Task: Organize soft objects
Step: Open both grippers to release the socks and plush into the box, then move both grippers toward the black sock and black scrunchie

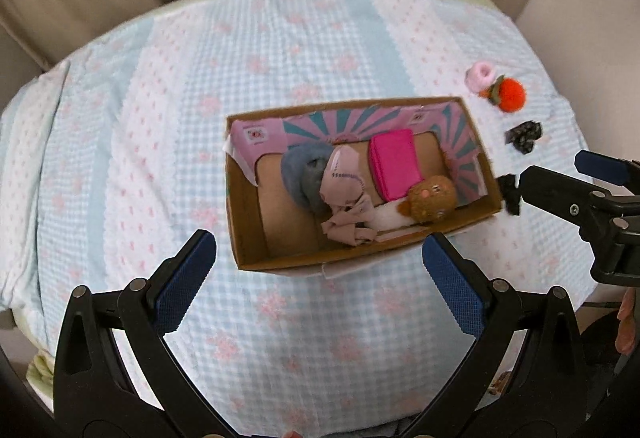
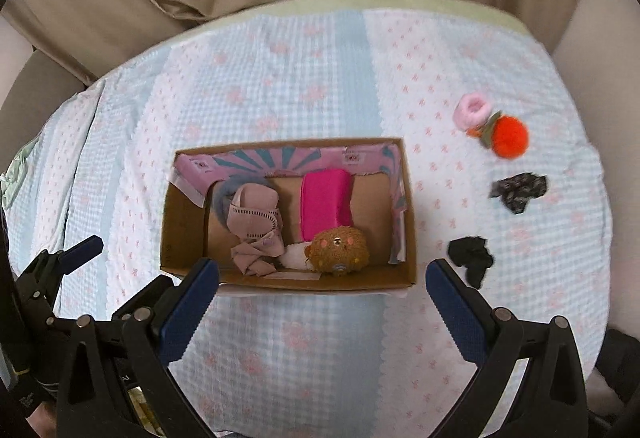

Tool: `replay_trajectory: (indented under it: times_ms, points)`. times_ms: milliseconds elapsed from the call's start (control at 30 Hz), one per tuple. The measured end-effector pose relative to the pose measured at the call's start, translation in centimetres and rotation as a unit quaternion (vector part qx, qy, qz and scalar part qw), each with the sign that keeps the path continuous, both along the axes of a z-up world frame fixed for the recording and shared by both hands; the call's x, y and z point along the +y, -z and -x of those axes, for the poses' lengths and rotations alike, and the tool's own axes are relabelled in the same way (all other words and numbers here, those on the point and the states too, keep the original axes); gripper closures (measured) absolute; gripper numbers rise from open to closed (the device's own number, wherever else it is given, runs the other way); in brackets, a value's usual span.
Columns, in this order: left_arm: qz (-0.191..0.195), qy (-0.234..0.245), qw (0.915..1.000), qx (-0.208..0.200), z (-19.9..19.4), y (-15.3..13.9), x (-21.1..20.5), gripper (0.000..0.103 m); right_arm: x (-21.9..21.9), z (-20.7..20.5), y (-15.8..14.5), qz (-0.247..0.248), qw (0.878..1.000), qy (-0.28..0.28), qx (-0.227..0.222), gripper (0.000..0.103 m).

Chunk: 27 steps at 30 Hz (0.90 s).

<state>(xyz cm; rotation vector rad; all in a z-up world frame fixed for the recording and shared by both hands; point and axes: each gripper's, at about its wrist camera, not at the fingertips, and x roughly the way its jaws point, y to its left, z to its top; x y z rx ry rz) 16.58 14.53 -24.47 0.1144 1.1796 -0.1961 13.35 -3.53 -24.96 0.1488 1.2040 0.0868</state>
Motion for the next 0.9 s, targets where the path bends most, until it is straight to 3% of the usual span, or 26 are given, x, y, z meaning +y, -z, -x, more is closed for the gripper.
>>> replay_trajectory:
  times_ms: [467, 667, 900]
  points:
    - [0.006, -0.006, 0.9969, -0.079, 3.7, -7.2, -2.5, 0.000, -4.0, 5.1, -7.2, 0.042, 0.995, 0.039, -0.082, 0.000]
    - [0.009, -0.005, 0.9946, -0.103, 4.6, -9.8, -6.6, 0.000, -9.1, 6.5, -8.8, 0.037, 0.992, 0.052, -0.109, 0.000]
    - [0.021, -0.009, 0.9924, -0.121, 5.6, -11.2, -13.5, 0.000, -15.6, 7.2, -9.8, 0.038, 0.990, 0.030, -0.132, 0.000]
